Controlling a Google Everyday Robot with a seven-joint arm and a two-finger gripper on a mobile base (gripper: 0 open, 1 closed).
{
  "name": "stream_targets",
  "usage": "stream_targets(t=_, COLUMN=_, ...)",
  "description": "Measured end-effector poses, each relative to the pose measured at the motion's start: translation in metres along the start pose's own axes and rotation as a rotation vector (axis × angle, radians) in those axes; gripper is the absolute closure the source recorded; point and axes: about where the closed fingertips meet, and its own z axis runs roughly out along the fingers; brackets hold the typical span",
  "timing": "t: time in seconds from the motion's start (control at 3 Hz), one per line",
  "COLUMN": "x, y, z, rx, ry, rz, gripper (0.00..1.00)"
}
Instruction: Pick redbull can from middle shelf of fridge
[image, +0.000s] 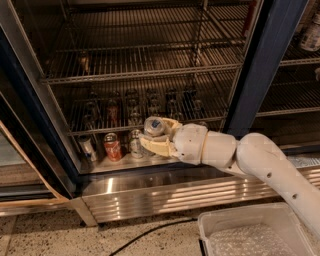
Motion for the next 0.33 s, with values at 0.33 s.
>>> stream_targets(t=0.33, x=0.0, y=0.0, z=0.0, rx=0.0, ry=0.0, rz=0.0, gripper=1.0)
